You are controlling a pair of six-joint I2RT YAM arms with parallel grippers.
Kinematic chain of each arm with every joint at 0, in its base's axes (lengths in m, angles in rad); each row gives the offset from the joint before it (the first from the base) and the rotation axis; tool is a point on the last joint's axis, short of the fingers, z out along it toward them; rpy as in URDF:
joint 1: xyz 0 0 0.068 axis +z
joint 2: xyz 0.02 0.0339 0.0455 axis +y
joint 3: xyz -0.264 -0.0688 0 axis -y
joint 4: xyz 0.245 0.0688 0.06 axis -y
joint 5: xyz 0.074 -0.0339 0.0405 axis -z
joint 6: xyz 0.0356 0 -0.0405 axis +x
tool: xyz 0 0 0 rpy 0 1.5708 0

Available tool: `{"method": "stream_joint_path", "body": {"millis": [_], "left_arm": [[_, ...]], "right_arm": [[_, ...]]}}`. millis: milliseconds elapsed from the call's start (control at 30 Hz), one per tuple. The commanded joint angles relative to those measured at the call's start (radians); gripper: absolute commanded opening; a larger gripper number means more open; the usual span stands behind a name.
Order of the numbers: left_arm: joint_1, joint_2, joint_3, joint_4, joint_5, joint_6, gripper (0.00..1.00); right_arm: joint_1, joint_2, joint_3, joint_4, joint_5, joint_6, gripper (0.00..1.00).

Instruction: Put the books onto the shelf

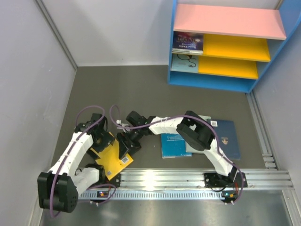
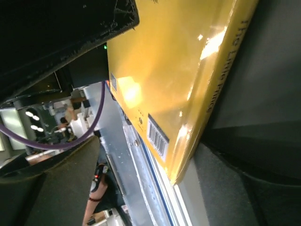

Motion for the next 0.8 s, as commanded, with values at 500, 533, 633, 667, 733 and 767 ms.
{"method": "stream_joint_path", "body": {"millis": [500, 533, 633, 667, 733, 767], "left_arm": [[-0.026, -0.158, 0.078, 0.133, 0.084, 0.004, 0.91], [-0.026, -0.155, 0.116, 0.133, 0.064, 0.042, 0.91], [-0.026, -0.135, 0.233, 0.162, 0.039, 0.1, 0.93], [-0.026, -0.129, 0.27, 0.214, 0.053, 0.129, 0.94], [-0.026, -0.1, 0.295, 0.262, 0.105, 0.14, 0.95], [-0.024, -0.088, 0.305, 0.291, 0.13, 0.142, 0.95]], "right_arm": [[-0.084, 0.01, -0.346, 0.662, 0.021, 0.454, 0.0], [-0.116, -0.046, -0.392, 0.68, 0.027, 0.479, 0.0], [-0.192, -0.19, -0.466, 0.691, 0.04, 0.488, 0.0], [-0.211, -0.231, -0.489, 0.674, 0.042, 0.485, 0.0], [-0.277, -0.356, -0.503, 0.638, 0.05, 0.471, 0.0], [-0.303, -0.398, -0.507, 0.583, 0.054, 0.464, 0.0]]}}
